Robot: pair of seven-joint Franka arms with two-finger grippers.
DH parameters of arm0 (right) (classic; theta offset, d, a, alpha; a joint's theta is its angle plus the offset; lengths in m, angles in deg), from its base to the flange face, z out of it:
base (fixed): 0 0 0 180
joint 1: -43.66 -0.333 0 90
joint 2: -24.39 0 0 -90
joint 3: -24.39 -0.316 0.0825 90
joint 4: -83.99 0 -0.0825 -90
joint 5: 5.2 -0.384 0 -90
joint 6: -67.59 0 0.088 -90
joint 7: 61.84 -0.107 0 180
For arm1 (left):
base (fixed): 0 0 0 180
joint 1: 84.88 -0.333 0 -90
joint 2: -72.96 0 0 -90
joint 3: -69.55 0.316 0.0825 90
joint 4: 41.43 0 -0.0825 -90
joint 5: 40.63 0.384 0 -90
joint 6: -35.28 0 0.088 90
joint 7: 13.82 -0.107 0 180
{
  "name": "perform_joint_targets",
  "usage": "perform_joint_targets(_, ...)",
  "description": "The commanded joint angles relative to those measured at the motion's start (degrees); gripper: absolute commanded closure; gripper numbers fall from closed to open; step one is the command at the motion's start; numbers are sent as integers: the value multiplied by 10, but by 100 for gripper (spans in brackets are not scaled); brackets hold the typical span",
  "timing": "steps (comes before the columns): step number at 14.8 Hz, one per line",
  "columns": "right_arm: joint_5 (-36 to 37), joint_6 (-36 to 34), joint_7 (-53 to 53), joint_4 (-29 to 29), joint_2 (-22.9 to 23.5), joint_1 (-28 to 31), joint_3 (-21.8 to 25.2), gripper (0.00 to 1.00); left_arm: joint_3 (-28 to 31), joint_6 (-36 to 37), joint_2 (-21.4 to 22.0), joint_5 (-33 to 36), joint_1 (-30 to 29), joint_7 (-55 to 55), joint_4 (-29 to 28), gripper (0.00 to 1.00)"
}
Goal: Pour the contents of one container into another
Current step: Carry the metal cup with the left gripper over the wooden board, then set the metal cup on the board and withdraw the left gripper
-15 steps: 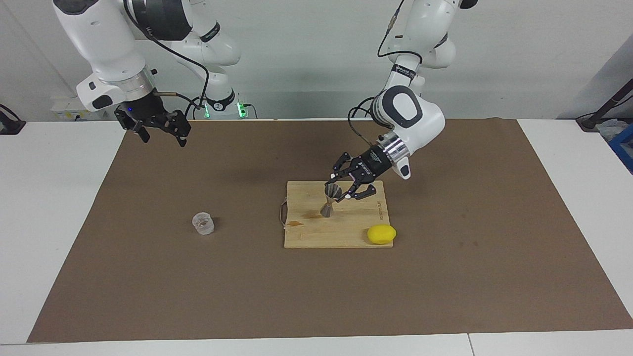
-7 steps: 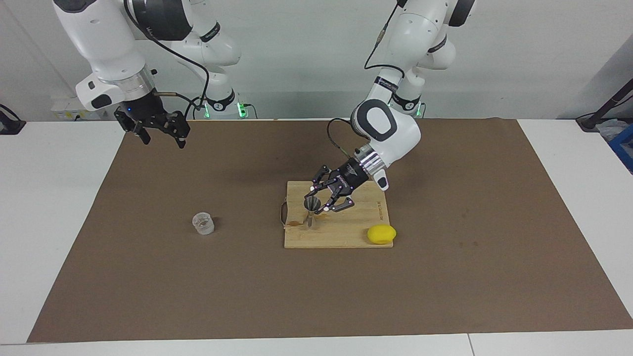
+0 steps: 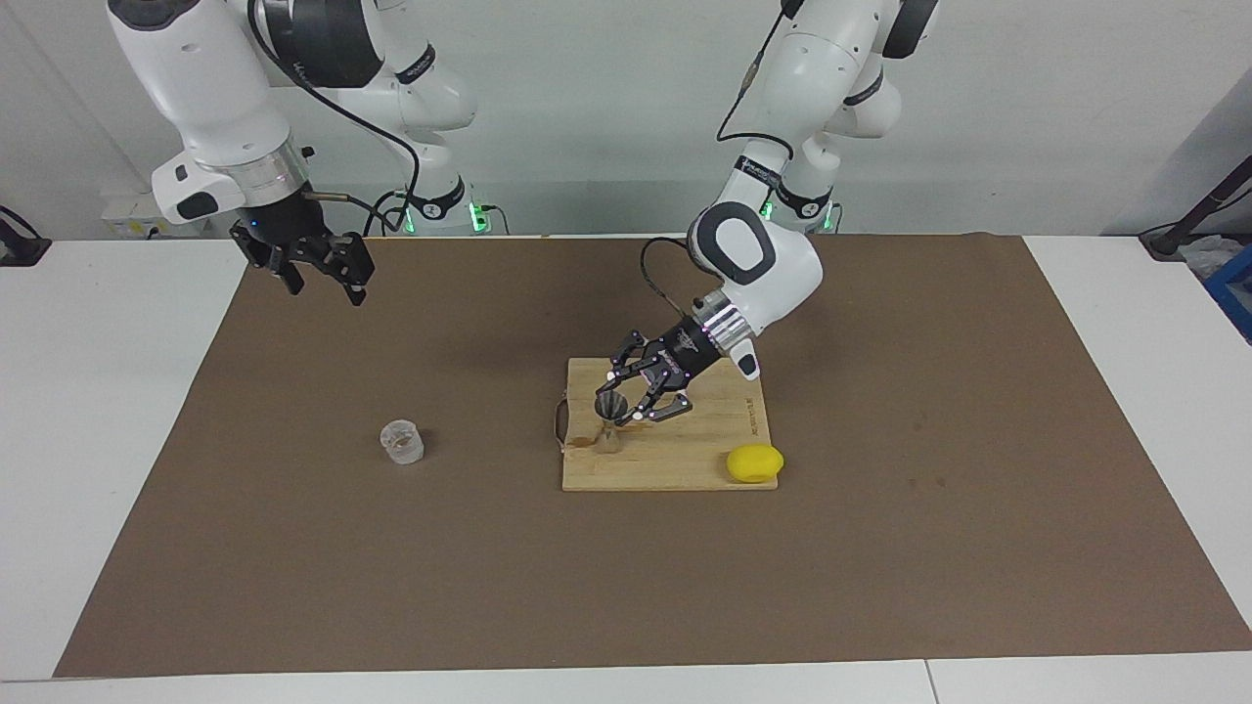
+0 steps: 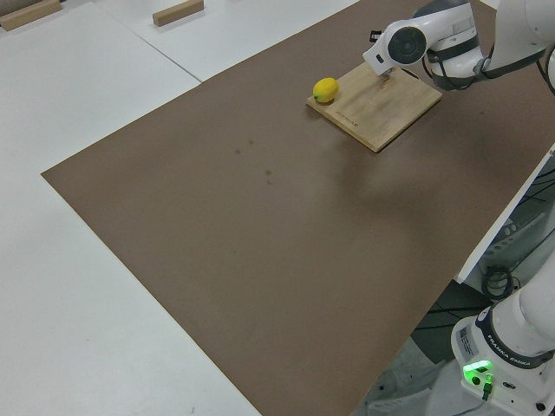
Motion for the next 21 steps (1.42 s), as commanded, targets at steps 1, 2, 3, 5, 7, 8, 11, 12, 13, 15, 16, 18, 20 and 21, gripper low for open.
perform_joint_targets(1,-11,27,-79,-18,26,2,-2,14,10,-13,-10,-5,12,2,13,100)
perform_joint_targets(2,-14,32,-108,-19,36,2,-2,15,10,-13,-11,-5,12,2,13,100)
perform_joint_targets(3,-10,40,-143,-19,44,2,-2,15,10,-13,-11,-5,12,2,11,100)
perform_joint_targets(5,-15,51,-200,-20,62,2,-3,14,10,-16,-13,-5,14,2,10,100)
perform_joint_targets(7,-17,68,-234,-20,85,3,-3,14,11,-17,-14,-4,15,2,10,73)
perform_joint_targets(8,-17,79,-265,-20,98,3,-3,14,11,-18,-14,3,15,2,10,51)
perform_joint_targets(11,-44,113,-345,-16,130,16,-3,8,10,-24,-14,8,16,3,10,0)
perform_joint_targets(12,-66,120,-351,-10,136,30,-2,8,10,-24,-14,9,16,3,10,0)
perform_joint_targets(13,-81,125,-351,-8,142,42,-3,7,10,-23,-14,14,16,3,10,0)
perform_joint_targets(15,-113,156,-372,14,147,56,-2,4,8,-23,-3,37,16,3,11,0)
perform_joint_targets(16,-129,171,-375,28,151,67,-2,3,8,-23,10,45,16,3,9,0)
perform_joint_targets(18,-158,189,-375,39,171,76,-2,3,8,-23,36,59,16,4,-2,0)
perform_joint_targets(20,-185,210,-376,49,182,78,-2,3,8,-19,64,97,12,5,-13,0)
perform_joint_targets(21,-198,211,-374,50,194,84,-2,3,8,-17,74,117,9,5,-14,0)
